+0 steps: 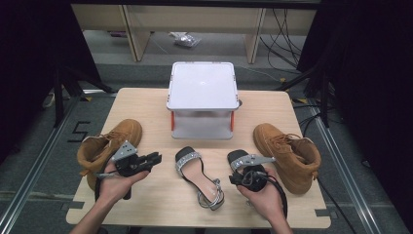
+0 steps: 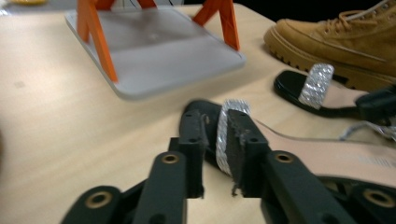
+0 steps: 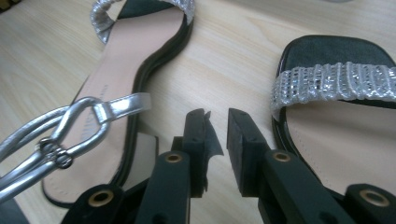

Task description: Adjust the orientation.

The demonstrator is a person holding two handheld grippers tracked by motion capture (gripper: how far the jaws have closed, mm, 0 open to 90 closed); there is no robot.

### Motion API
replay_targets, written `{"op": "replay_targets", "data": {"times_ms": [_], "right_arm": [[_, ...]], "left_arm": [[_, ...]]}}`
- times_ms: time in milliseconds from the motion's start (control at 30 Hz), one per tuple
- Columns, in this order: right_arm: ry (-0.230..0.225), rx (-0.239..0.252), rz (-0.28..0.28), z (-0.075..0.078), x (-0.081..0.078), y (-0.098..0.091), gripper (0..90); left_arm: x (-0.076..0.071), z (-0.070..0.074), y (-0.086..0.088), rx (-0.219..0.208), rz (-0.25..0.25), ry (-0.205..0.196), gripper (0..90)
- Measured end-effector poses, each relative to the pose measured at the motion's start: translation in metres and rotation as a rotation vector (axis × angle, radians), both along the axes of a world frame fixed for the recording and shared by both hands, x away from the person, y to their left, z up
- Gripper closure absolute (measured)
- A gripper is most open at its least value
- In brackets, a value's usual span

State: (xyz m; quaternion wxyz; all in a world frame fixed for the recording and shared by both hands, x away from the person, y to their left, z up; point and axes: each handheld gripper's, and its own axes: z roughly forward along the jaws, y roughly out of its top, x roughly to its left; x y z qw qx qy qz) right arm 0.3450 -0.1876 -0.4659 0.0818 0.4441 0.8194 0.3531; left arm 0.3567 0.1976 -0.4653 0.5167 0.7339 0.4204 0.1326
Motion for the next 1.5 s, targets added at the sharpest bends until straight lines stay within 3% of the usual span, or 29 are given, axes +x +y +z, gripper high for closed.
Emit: {"op": "replay_targets", "data": {"times_ms": [33, 100, 167, 200, 300, 400, 567, 600, 633, 733, 933, 1100, 1433, 1500], "right_arm": [[0.019, -0.001, -0.022, 0.0, 0.0, 0.002, 83.8], [0.051, -0.004, -0.011, -0.002, 0.004, 0.003, 89.8], [0.074, -0.011, -0.013, -0.002, 0.004, 0.004, 90.0], [0.113, -0.018, -0.022, -0.003, 0.007, 0.008, 90.0], [0.144, -0.006, -0.007, -0.003, 0.008, 0.014, 90.0], [0.136, -0.023, 0.027, -0.004, 0.012, 0.022, 90.0], [0.168, -0.03, 0.024, -0.004, 0.012, 0.034, 90.0], [0.184, -0.05, 0.034, -0.004, 0.014, 0.039, 90.0], [0.182, -0.051, 0.04, -0.004, 0.015, 0.04, 90.0], [0.197, -0.06, 0.031, -0.005, 0.017, 0.044, 90.0], [0.217, -0.066, 0.029, -0.009, 0.017, 0.048, 90.0], [0.207, -0.074, 0.029, -0.01, 0.015, 0.05, 89.9], [0.201, -0.08, 0.023, -0.011, 0.009, 0.055, 90.0], [0.206, -0.081, 0.023, -0.01, 0.008, 0.056, 90.0]], "left_arm": [[-0.002, -0.003, -0.001, 0.001, -0.006, 0.017, 81.6], [-0.004, -0.008, -0.006, 0.003, -0.04, 0.047, 85.6], [-0.004, -0.011, -0.009, 0.007, -0.054, 0.066, 87.5], [-0.003, -0.013, -0.012, 0.018, -0.06, 0.082, 88.0], [-0.001, -0.019, -0.026, 0.065, -0.098, 0.101, 87.8], [-0.001, -0.02, -0.037, 0.105, -0.132, 0.117, 88.5], [-0.007, -0.024, -0.05, 0.133, -0.169, 0.141, 89.0], [-0.007, -0.025, -0.053, 0.169, -0.198, 0.145, 89.0], [-0.007, -0.025, -0.053, 0.169, -0.198, 0.145, 89.0], [-0.006, -0.032, -0.061, 0.198, -0.227, 0.184, 89.0], [-0.008, -0.038, -0.075, 0.198, -0.242, 0.203, 89.0], [-0.003, -0.04, -0.082, 0.239, -0.253, 0.205, 89.2], [0.001, -0.041, -0.081, 0.227, -0.254, 0.229, 89.4], [0.002, -0.041, -0.082, 0.216, -0.234, 0.234, 89.4]]}}
